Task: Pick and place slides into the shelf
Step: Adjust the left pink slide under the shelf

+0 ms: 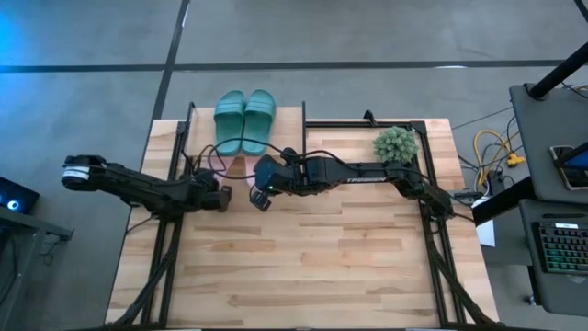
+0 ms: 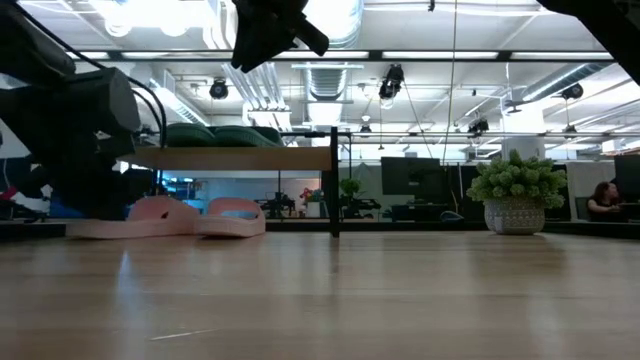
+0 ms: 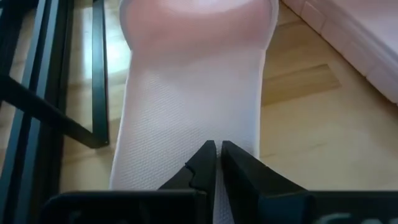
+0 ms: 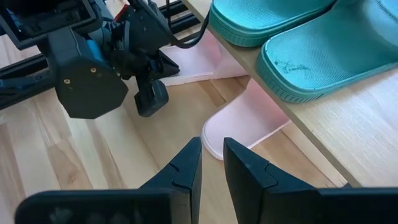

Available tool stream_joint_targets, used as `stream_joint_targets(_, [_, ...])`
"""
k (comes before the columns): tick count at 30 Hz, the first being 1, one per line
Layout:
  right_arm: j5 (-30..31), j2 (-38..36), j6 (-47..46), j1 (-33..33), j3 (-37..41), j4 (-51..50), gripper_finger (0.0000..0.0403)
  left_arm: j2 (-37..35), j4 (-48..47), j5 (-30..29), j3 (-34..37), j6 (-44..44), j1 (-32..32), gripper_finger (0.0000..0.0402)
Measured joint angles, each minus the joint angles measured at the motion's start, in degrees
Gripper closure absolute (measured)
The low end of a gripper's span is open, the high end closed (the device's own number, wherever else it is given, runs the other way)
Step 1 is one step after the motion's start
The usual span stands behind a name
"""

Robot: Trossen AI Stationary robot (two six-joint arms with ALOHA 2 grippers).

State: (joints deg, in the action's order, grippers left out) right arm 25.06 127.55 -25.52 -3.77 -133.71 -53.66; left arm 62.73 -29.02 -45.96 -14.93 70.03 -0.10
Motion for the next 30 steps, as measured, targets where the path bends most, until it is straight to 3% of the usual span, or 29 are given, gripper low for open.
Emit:
stream_joint_targets(7, [0.0, 0.0, 0.0, 0.0, 0.0, -0.14, 0.0344, 2.69, 5.18, -0.02, -0.82, -0.62, 0.52, 0.0385])
stream_joint_targets(18, [0.0, 0.02, 0.0, 0.02, 0.0, -0.17, 0.0344, 6.54, 23.06, 2.17, -0.92, -11.86, 2.81, 0.0385])
stream_joint_targets(22, [0.0, 0.0, 0.0, 0.02, 0.0, -0.2, 0.0344, 7.56, 24.07, 3.01, -1.84, -13.88, 2.9, 0.0385])
stream_joint_targets(30, [0.0, 0.0, 0.01, 0.02, -0.02, -0.69, 0.0344, 3.1, 24.04, 2.94, -1.85, -13.98, 2.73, 0.0385])
